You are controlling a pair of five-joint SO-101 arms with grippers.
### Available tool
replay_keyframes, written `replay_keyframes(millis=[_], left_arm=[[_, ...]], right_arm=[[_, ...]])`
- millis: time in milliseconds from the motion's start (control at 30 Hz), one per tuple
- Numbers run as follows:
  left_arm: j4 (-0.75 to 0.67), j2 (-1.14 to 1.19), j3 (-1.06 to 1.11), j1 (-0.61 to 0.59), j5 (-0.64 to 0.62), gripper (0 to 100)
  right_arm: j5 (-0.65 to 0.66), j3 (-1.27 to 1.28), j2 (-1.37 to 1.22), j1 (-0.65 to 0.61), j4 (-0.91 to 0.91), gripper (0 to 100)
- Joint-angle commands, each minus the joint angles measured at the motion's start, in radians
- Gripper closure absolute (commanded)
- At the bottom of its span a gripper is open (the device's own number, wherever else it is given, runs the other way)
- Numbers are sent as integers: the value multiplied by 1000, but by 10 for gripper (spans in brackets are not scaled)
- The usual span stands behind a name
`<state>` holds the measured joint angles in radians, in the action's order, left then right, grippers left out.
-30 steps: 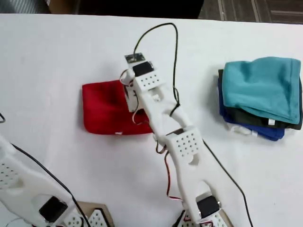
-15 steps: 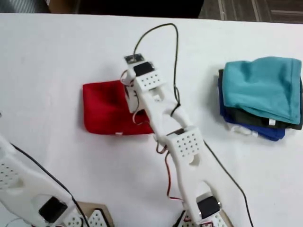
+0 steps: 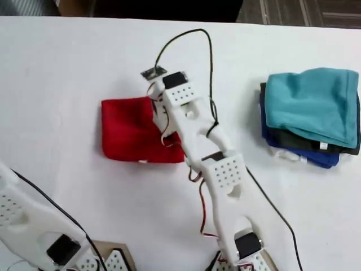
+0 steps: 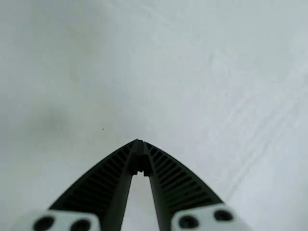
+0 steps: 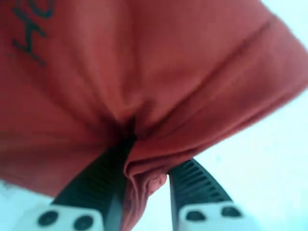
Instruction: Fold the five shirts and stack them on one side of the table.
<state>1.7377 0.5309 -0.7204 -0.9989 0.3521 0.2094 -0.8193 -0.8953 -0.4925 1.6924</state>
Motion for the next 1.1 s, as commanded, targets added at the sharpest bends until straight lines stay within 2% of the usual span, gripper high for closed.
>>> replay_keyframes(millis=[0, 267, 467, 567, 800, 1067], left_arm=[[14, -21, -35, 11, -6, 974], [9, -20, -35, 15, -6, 974], [6, -11, -35, 17, -38, 974], [6, -11, -35, 21, -38, 974], [6, -11, -35, 49, -40, 974], [12, -20, -41, 92, -72, 974]], right_arm=[[91, 0, 213, 28, 19, 976], [176, 0, 472, 110, 19, 976], [190, -2, 598, 199, 19, 977], [258, -3, 642, 248, 19, 977], [290, -11, 756, 417, 18, 977], [394, -11, 823, 628, 13, 977]])
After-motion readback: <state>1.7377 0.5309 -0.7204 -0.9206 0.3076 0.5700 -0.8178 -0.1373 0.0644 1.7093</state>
